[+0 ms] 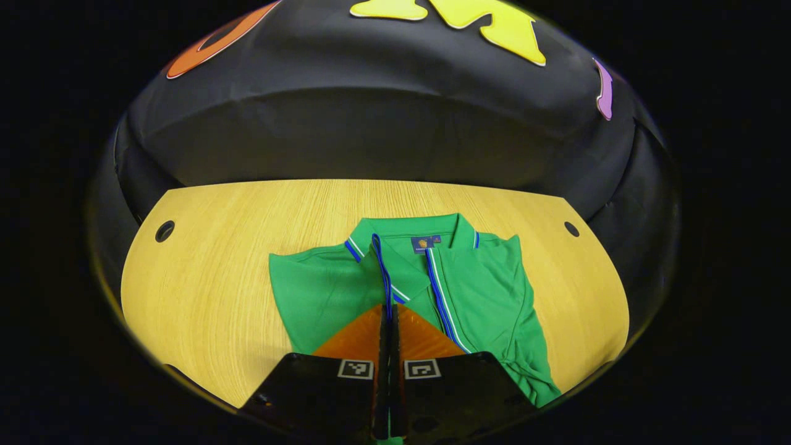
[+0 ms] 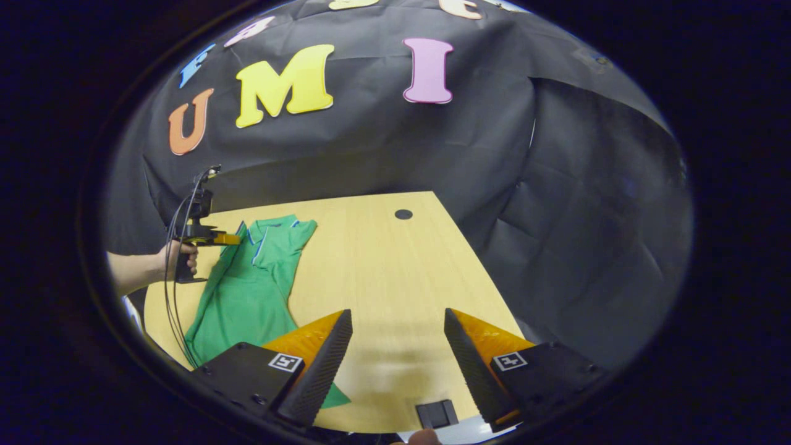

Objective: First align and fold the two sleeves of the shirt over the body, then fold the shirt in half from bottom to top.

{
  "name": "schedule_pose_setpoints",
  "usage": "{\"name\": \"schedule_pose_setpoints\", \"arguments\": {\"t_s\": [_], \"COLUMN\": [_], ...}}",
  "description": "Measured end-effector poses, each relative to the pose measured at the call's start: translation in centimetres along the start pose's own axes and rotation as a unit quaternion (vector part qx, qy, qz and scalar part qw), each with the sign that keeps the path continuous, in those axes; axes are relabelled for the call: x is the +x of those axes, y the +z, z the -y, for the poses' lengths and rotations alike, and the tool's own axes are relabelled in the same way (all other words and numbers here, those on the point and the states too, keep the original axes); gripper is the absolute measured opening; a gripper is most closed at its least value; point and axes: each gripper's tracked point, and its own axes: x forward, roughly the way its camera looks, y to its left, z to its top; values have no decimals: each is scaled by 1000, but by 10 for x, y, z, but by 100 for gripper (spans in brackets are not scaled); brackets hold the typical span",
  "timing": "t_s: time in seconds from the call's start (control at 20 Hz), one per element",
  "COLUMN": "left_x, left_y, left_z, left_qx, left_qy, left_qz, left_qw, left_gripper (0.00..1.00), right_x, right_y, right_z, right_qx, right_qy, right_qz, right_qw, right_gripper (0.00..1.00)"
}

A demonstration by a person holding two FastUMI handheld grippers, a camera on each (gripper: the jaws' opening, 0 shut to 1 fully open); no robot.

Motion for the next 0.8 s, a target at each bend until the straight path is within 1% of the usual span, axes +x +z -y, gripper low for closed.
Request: {"name": "schedule_pose_setpoints", "arguments": {"t_s": [0.05, 0.15, 0.2, 0.25, 0.3, 0.35, 0.4, 0.45, 0.5, 0.55, 0.6, 0.65, 0.7, 0.75, 0.8], "left_x": [2, 7, 9, 8, 8, 5, 1, -4, -10, -18, -28, -40, -54, -70, -93], "left_y": [-3, -1, -1, -2, -2, 1, 3, 6, 5, 7, 9, 12, 15, 16, 16], "left_z": [4, 11, 12, 14, 15, 18, 21, 23, 25, 28, 27, 27, 27, 24, 19], "left_qx": [-2, -8, -5, -1, 5, 6, 6, 4, -1, -5, -5, -3, -1, 2, 5], "left_qy": [-3, -13, -13, -15, -13, -16, -21, -23, -27, -32, -34, -38, -38, -38, -29], "left_qz": [-3, 2, 2, 1, 1, 4, 9, 13, 15, 19, 26, 35, 46, 55, 67], "left_qw": [1000, 1000, 1000, 1000, 1000, 1000, 1000, 1000, 1000, 999, 999, 999, 998, 998, 997], "left_gripper": [5, 7, 8, 12, 18, 30, 48, 45, 50, 55, 55, 68, 56, 63, 76], "right_x": [-1, 0, 1, 1, 0, 0, 0, 0, 0, 0, -1, -2, -3, -3, -4], "right_y": [0, -2, -3, -3, -2, -1, 1, 2, 3, 4, 6, 7, 8, 10, 11], "right_z": [2, 0, -1, -3, -6, -8, -12, -17, -23, -31, -40, -47, -56, -65, -76], "right_qx": [-1, -5, -7, -10, -13, -17, -20, -24, -27, -31, -36, -43, -50, -55, -60], "right_qy": [-2, -2, -2, -2, 0, 2, 4, 8, 13, 22, 30, 39, 48, 56, 67], "right_qz": [0, -4, -5, -5, -4, -3, -1, 0, 1, 3, 7, 11, 15, 19, 25], "right_qw": [1000, 1000, 1000, 1000, 1000, 1000, 1000, 1000, 1000, 999, 999, 998, 997, 997, 996], "right_gripper": [95, 95, 93, 93, 95, 95, 95, 93, 95, 96, 94, 95, 94, 96, 94]}}
